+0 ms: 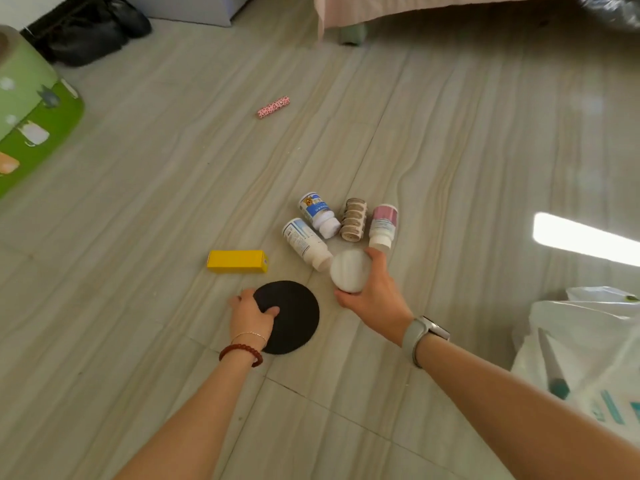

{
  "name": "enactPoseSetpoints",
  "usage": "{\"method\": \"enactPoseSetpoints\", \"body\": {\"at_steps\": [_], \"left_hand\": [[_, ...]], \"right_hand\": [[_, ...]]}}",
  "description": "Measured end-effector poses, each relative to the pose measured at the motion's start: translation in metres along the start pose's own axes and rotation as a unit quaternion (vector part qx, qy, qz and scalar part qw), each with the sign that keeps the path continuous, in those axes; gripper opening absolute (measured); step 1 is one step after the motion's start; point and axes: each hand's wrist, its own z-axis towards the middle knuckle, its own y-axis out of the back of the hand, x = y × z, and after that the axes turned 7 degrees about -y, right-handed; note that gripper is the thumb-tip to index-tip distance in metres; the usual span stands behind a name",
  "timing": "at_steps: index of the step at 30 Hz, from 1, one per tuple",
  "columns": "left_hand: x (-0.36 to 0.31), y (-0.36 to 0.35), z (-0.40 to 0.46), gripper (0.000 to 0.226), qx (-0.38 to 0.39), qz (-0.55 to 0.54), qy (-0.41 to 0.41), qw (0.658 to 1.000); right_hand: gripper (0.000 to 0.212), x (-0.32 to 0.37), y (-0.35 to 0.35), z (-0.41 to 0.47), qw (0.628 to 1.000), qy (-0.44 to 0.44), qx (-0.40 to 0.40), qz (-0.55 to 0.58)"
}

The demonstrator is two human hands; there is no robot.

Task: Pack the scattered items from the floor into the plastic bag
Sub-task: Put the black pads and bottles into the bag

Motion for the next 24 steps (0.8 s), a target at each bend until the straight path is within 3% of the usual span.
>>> {"method": "enactPoseSetpoints", "body": {"at_steps": [2,8,15,20,24], "left_hand": [[-0.004,0.006,-0.013,0.039,-0.013,-0.074,-0.037,0.996],[-0.061,0.027,-0.079,0.027,-0.035,-0.304,-0.147,0.940],[-0.186,0.027,-0.137,0.029,0.042,-0.465,-0.273,0.841],[-0.224,-0.001,-0.194,0.039,0.189,-0.407,-0.353,0.821],[-0.234,-0.037,-0.237,0.025,0.211,-0.310,-0.398,0.837]], "right_hand": [[0.078,-0.003,0.013,-0.013,1.000,-0.008,0.016,-0.008],[0.073,0.003,0.098,-0.068,0.999,0.036,0.003,-0.015],[0.068,0.001,0.230,-0.127,0.974,0.108,-0.188,0.069],[0.066,-0.052,0.295,-0.182,0.956,0.055,-0.267,0.111],[0.066,-0.097,0.307,-0.223,0.961,0.006,-0.274,0.042]]}}
